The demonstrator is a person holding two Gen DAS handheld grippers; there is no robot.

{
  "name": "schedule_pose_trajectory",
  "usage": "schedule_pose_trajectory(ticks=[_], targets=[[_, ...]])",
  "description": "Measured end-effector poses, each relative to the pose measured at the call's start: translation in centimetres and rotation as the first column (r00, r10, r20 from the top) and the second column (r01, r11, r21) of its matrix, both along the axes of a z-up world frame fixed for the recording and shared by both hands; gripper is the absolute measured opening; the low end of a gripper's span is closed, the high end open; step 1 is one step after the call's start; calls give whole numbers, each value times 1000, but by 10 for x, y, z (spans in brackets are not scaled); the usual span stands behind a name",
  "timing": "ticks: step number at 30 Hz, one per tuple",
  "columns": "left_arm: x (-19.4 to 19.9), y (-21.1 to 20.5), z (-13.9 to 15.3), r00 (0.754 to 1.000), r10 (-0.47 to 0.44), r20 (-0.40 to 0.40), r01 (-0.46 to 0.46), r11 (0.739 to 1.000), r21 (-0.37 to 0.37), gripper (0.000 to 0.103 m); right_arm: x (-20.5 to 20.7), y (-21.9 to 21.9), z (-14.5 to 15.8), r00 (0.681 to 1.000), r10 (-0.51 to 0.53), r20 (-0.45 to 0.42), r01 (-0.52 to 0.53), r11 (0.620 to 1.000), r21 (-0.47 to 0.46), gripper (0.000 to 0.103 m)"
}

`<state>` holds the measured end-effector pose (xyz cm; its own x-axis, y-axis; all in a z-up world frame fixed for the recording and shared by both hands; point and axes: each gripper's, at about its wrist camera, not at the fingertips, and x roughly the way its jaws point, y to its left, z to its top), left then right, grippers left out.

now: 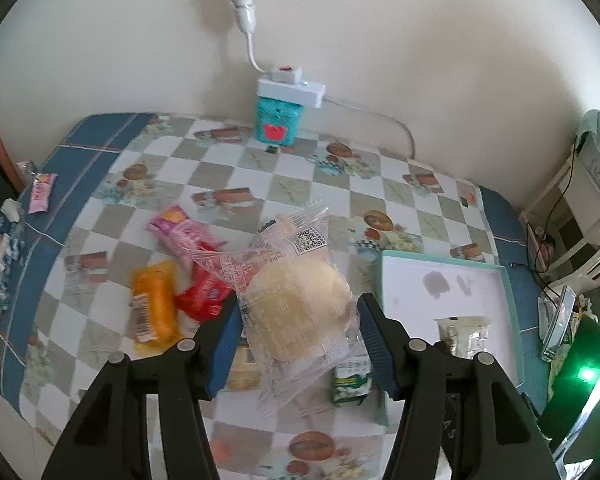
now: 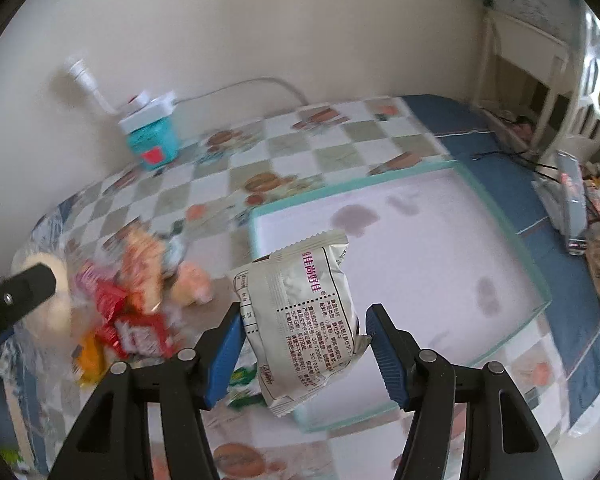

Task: Organize snacks
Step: 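Drop the white pastry into the tray with right gripper while left grasps the bagged bun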

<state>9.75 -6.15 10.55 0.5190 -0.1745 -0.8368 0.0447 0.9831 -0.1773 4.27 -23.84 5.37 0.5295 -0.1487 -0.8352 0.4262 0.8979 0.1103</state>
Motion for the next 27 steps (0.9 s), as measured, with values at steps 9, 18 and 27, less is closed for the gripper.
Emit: schedule_pose_trajectory(ticks=[9, 18, 27], targets=[[21, -44, -29, 998, -13, -59, 12, 1000, -14, 60, 5, -56, -11, 989, -146, -25, 145, 988, -46, 64], [41, -91, -49, 996, -60, -67, 60, 998, -3, 60, 6, -120, -29, 954, -293, -57, 289, 955, -69, 64], [55, -139, -65, 986, -147, -78, 148, 989, 8, 60, -5, -161, -45, 914, -397, -86, 389, 916, -98, 64]])
